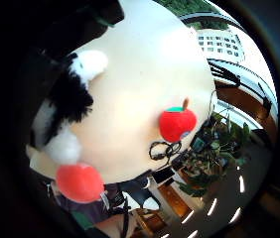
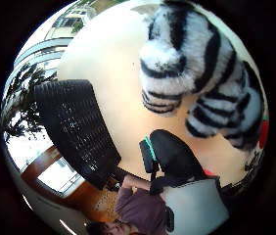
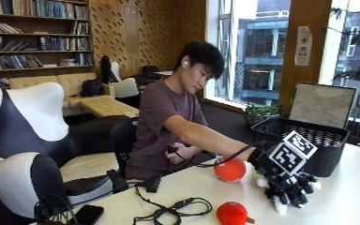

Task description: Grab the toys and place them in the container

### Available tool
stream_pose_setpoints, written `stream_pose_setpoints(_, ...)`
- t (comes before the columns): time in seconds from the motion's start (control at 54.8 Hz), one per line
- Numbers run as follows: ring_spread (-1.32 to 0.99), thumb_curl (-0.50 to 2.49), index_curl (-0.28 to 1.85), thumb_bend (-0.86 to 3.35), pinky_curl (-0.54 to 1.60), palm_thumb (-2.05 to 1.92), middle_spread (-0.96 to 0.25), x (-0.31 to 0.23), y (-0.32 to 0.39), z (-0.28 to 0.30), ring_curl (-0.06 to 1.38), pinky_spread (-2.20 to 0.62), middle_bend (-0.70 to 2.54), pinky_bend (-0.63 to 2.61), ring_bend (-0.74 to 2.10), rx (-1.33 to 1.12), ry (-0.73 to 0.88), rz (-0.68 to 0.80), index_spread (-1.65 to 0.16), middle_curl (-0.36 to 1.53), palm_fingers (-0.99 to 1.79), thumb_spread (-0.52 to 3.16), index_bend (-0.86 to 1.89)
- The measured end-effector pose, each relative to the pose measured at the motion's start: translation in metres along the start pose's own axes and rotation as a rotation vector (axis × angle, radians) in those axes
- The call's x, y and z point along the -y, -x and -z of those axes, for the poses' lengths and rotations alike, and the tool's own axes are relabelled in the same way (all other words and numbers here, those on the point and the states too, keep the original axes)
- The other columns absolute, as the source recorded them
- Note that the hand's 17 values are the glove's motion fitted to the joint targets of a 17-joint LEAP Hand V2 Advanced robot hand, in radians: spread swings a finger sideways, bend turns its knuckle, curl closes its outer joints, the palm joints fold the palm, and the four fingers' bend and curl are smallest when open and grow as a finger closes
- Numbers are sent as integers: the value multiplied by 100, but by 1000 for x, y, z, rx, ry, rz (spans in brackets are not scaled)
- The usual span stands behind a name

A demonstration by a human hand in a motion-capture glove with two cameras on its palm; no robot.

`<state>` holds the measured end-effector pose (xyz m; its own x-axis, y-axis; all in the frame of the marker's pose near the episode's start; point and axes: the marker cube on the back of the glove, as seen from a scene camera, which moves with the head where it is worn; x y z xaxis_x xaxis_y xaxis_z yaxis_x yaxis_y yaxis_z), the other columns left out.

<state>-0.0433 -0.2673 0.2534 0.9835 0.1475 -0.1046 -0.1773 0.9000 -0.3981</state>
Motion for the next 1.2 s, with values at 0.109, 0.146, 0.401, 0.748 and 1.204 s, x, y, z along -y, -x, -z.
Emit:
stream_pose_setpoints(0.109, 2, 30, 14, 1, 36, 13, 5, 10, -2, -15, 25, 2, 19, 91, 57, 55, -51, -2, -13, 32, -11, 124, 8)
stream_pose_setpoints(0.146, 1, 30, 14, 1, 35, 15, 4, 12, -2, -16, 25, 2, 20, 91, 58, 54, -105, -17, -14, 33, -11, 124, 8)
stream_pose_setpoints(0.401, -28, 43, 23, 16, 26, 53, -21, 21, -3, -16, 35, -21, 58, 67, 102, -44, -290, -61, -23, 47, 96, 122, 40)
stream_pose_setpoints(0.748, -35, 67, 47, 17, 33, 71, -26, -49, 53, 90, 48, -34, 96, 67, 115, -98, -463, 43, -31, 68, 113, 80, 76)
stream_pose_setpoints(1.204, -36, 90, 82, 15, 41, 71, -22, -197, 250, 238, 56, -37, 111, 75, 125, -130, -720, 337, -33, 79, 104, 46, 96)
